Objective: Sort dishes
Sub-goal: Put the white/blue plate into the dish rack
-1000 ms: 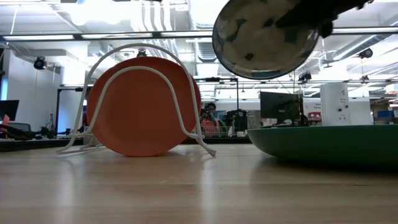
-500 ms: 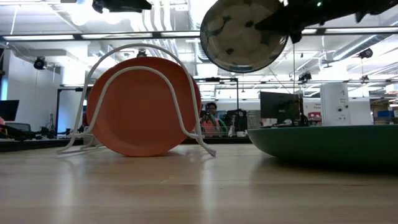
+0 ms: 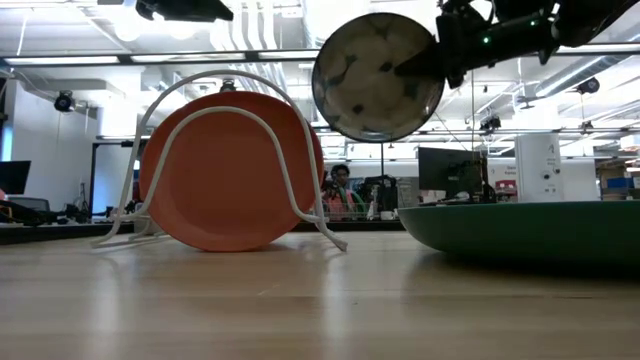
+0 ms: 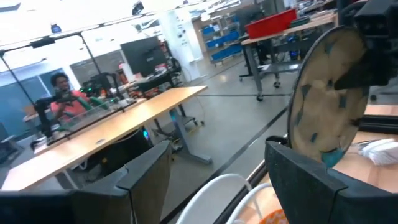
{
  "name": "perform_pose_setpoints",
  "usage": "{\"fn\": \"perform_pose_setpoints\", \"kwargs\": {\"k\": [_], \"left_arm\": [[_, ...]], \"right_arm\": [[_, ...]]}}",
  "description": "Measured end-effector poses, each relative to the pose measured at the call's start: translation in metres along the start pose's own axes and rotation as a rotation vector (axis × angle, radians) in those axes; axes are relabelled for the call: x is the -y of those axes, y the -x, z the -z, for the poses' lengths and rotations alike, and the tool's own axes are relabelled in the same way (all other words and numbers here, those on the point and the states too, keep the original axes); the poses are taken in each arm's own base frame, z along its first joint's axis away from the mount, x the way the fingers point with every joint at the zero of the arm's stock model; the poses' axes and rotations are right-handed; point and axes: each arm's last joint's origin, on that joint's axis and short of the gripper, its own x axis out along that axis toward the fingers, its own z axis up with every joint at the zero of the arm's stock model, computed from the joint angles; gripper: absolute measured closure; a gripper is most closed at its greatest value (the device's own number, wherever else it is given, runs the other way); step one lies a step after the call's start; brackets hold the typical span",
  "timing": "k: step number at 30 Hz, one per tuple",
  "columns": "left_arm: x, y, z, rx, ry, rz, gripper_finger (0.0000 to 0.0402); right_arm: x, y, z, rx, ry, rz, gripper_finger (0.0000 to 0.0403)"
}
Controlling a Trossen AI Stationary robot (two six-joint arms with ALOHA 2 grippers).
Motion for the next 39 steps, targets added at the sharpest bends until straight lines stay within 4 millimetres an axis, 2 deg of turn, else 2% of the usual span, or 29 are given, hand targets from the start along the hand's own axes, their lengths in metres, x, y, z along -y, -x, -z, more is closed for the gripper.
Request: {"fn": "perform_pose_setpoints", "kwargs": {"k": [14,20,27,39], "left_arm": [[0.004,0.000,0.016,-0.051,0.020,0.006,0.0155],[0.007,-0.002,0.017,-0.057,0.036,0.007,0.0155],[0.006,-0.002,0.015,-0.039,0.068,0.001,0.0155],[0.005,-0.003,0.015,-0.048,0.070,-0.053,0.0155]], "right_arm": [[-0.003,-0.016,0.004,0.079,-0.079,-0.069,0.0359],[-0.009,-0.025,0.015,0.044,-0.109,-0.093,0.0359],[-0.010,-0.024,0.013,0.060,-0.103,-0.099,0.0359],[-0.012,-0.034,0.028,-0.004,-0.105,-0.104,0.0359]]}}
